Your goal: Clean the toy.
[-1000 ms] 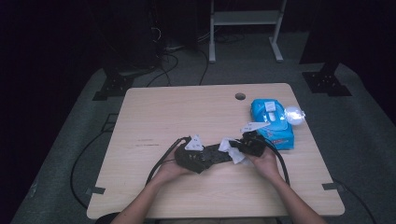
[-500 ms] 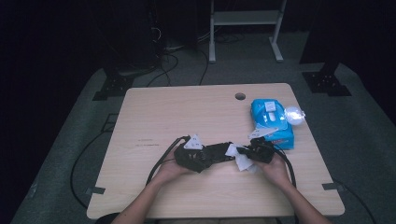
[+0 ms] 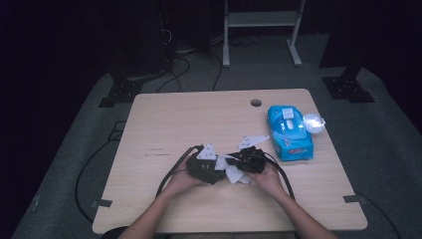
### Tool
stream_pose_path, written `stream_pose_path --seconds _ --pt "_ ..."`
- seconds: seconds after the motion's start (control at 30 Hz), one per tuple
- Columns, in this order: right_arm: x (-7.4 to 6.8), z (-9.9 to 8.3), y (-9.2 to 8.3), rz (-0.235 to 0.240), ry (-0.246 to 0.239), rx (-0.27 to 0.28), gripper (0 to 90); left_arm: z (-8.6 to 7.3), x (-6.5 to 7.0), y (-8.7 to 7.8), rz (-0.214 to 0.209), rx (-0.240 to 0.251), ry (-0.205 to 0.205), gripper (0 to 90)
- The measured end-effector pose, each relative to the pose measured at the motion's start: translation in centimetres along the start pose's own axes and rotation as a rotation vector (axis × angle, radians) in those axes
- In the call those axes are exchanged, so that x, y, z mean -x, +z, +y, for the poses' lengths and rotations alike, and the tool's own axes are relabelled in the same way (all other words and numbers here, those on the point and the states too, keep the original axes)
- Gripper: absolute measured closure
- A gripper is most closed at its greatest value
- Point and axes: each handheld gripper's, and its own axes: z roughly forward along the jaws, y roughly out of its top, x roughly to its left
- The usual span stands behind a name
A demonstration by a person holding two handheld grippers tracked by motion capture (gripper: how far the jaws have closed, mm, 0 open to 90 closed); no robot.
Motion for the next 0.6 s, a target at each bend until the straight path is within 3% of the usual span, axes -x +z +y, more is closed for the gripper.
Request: stream_pose_path --seconds 0.1,0.27,0.37,0.6 --pt "1.0 0.3 0.2 -0.051 0.011 -0.003 86.0 0.0 0.0 -0.1 -0.004 0.004 0.000 23.9" --pt "3.6 -0.8 -0.8 -0.120 0.065 -0.018 86.0 -0.1 -0.1 -0.2 -0.014 0.014 -0.006 24.1" --pt "4.4 -1.3 -1.5 -0.124 0.103 -0.018 85.9 0.0 -0.1 0.0 -0.014 0.020 -0.007 24.1" --pt "1.8 0.4 0.6 -0.044 0.040 0.019 85.9 0.0 -0.1 0.1 -0.017 0.015 -0.006 24.1"
